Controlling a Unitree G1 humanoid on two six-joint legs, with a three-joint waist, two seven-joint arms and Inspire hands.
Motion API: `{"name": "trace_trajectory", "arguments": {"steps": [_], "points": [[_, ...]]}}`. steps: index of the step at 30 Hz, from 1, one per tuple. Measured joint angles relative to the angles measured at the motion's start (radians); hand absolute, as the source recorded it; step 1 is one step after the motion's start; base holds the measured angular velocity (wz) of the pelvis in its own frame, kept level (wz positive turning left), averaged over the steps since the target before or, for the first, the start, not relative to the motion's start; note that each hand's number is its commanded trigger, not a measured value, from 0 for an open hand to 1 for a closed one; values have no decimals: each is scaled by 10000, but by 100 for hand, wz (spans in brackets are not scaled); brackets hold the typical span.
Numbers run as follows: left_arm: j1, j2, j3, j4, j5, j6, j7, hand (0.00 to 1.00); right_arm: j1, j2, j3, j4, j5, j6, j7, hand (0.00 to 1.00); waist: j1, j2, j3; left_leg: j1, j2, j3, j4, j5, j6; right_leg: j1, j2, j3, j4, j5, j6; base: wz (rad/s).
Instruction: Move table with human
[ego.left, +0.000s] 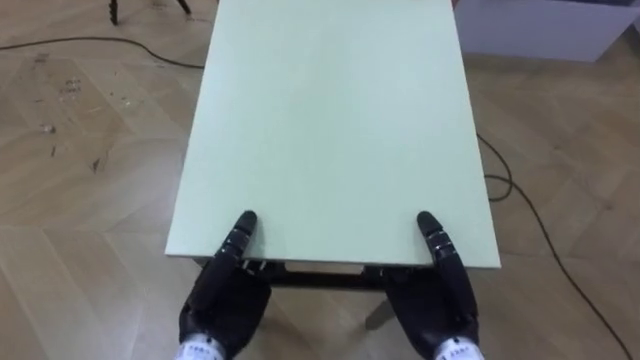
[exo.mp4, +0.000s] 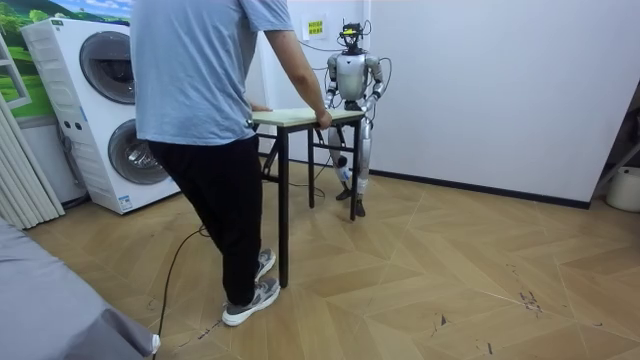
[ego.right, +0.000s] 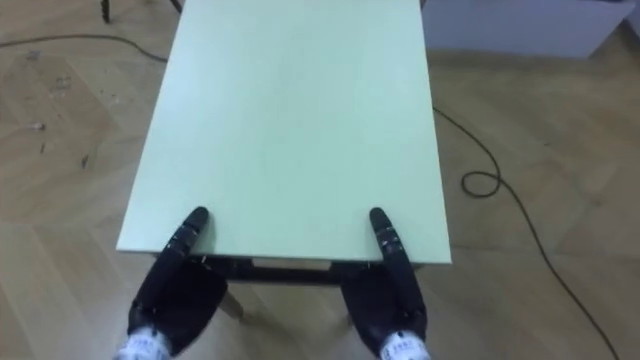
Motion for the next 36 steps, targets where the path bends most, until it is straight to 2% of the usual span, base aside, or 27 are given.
{"name": "trace_trajectory", "arguments": {"steps": [1,2,3,4,6,7,9,10,12,14,15,16,18,19,21,23,25,26,27,28,29,31,32,33,34,35,36], "points": [[1,-12,-10,0,11,0,0,100,0,-13,-2,0,-13,-42,5,100,54,41,-2,-12,-9,-51,-154,186,-109,-90,27,-3,-11,62,-80,-20],[7,-44,-41,0,14,4,2,100,0,-22,1,-5,-14,-119,8,100,200,124,-4,-21,-73,-413,-437,535,-550,-184,4,-212,-119,216,-213,-41],[70,-78,-50,18,-21,17,1,100,-1,-88,12,-8,-58,-127,8,100,323,277,-36,-35,-55,-1023,-308,572,-914,-179,-19,-604,-331,404,-329,-52],[108,-101,-51,38,-71,26,0,100,-14,-104,39,-3,-62,-131,7,100,415,365,-29,-42,-3,-1322,123,334,-1081,-132,-20,-802,-442,497,-383,-54],[223,-181,-87,127,-135,79,-16,100,-12,-297,165,14,-81,-245,-3,100,438,708,-45,-13,2,-2291,2147,-827,-1336,-79,-26,-1137,-563,685,-529,-11],[229,-204,-84,127,-118,95,-16,100,-13,-291,154,13,-116,-276,-3,100,394,771,-41,35,11,-2433,2544,-1052,-1374,-145,-27,-1252,-530,706,-568,21],[187,-367,-12,125,28,128,-15,100,-12,-258,134,-28,-157,-368,-1,100,157,901,-27,567,94,-2865,3646,-1724,-1484,-394,9,-1583,-432,759,-699,37],[79,-382,-26,125,52,174,1,100,-10,-261,137,-78,-147,-483,-1,100,92,960,6,1008,148,-2992,3918,-1870,-1496,-511,13,-1723,-388,789,-750,38],[-49,-457,-42,124,134,193,47,100,-28,-261,84,-127,-133,-564,0,100,-46,1089,31,1775,157,-3170,4072,-1919,-1586,-786,17,-1930,-206,825,-805,29],[-151,-569,-33,120,323,193,116,100,-56,-240,66,-142,-133,-672,1,100,-149,1261,25,2608,130,-3261,3714,-1933,-1629,-1110,23,-2087,-49,925,-847,22],[-289,-618,-49,120,374,194,162,100,-60,-218,82,-193,-141,-764,1,100,-199,1396,33,3129,114,-3259,3124,-2015,-1747,-1352,38,-2196,45,1025,-855,21],[-424,-618,-57,121,434,195,218,100,-86,-186,96,-218,-140,-803,2,100,-277,1483,32,3559,20,-3270,2138,-2460,-2139,-1569,37,-2309,85,1191,-853,21],[-569,-614,-14,115,446,184,225,100,-171,-66,85,-246,-158,-866,2,100,-363,1553,29,3738,-250,-3270,912,-3004,-2038,-1964,-20,-2400,47,1535,-861,12],[-612,-616,-6,114,458,183,231,100,-181,-45,81,-247,-187,-884,2,100,-406,1570,23,3734,-316,-3270,592,-3095,-2033,-2066,-46,-2444,3,1685,-861,16],[-694,-669,-8,115,527,181,299,100,-194,-8,24,-262,-191,-882,20,100,-651,1636,14,3712,-603,-3267,-276,-3316,-1956,-2381,-235,-2480,-212,2238,-814,23],[-785,-688,-33,140,547,170,354,100,-194,3,-11,-260,-175,-886,33,100,-698,1646,10,3638,-858,-3266,-637,-3405,-1844,-2633,-395,-2319,-326,2636,-763,11],[-817,-698,-49,313,514,170,377,100,-162,6,-16,-197,-178,-869,35,100,-641,1637,11,3675,-1282,-3287,-1047,-3437,-1726,-2806,-605,-1964,-500,3113,-658,-5],[-818,-713,-56,366,516,170,377,100,-150,5,-22,-160,-182,-868,48,100,-642,1634,13,3678,-1377,-3286,-1123,-3418,-1603,-2815,-673,-1948,-560,3248,-637,0],[-816,-729,-94,480,518,167,374,100,-112,6,-40,-41,-187,-863,131,100,-649,1609,18,3677,-1596,-3273,-1240,-3326,-1329,-2813,-765,-1802,-747,3535,-584,0],[-796,-731,-102,524,519,168,374,100,-104,17,-44,54,-219,-860,200,100,-630,1573,14,3669,-1694,-3244,-1261,-3279,-1245,-2812,-814,-1693,-850,3675,-552,-7],[-708,-744,-99,569,553,173,374,100,-73,94,-118,220,-341,-788,319,100,-644,1504,18,3633,-1939,-3202,-1278,-3189,-1065,-2846,-946,-1533,-981,3951,-527,-10],[-652,-773,-73,716,538,242,267,100,21,156,-343,254,-535,-509,336,100,-621,1480,21,3476,-2198,-3106,-1302,-3083,-800,-2929,-1130,-1287,-1178,4492,-390,-4],[-650,-800,-61,844,534,275,176,100,89,151,-393,272,-534,-426,338,100,-646,1377,18,3397,-2388,-3084,-1301,-2977,-600,-2989,-1264,-908,-1239,4749,-136,10],[-652,-808,-73,1001,519,297,100,100,180,154,-403,314,-533,-398,340,100,-685,1298,8,3326,-2504,-3078,-1246,-2897,-434,-3015,-1335,-575,-1262,5061,265,22],[-632,-791,-78,1087,521,335,89,100,245,166,-456,383,-549,-305,343,100,-784,1278,-3,3175,-2497,-3104,-1080,-2853,-299,-3002,-1381,-253,-1298,5393,726,26],[-609,-761,-81,1094,517,360,91,100,291,137,-531,401,-540,-247,353,100,-837,1252,-19,3086,-2477,-3127,-1005,-2821,-243,-3008,-1438,-145,-1164,5402,858,36],[-559,-744,-113,1098,542,439,94,100,437,119,-665,403,-528,-158,386,100,-870,1244,-16,3053,-2368,-3096,-972,-2736,-202,-2991,-1661,-159,-217,4636,935,32]]}}
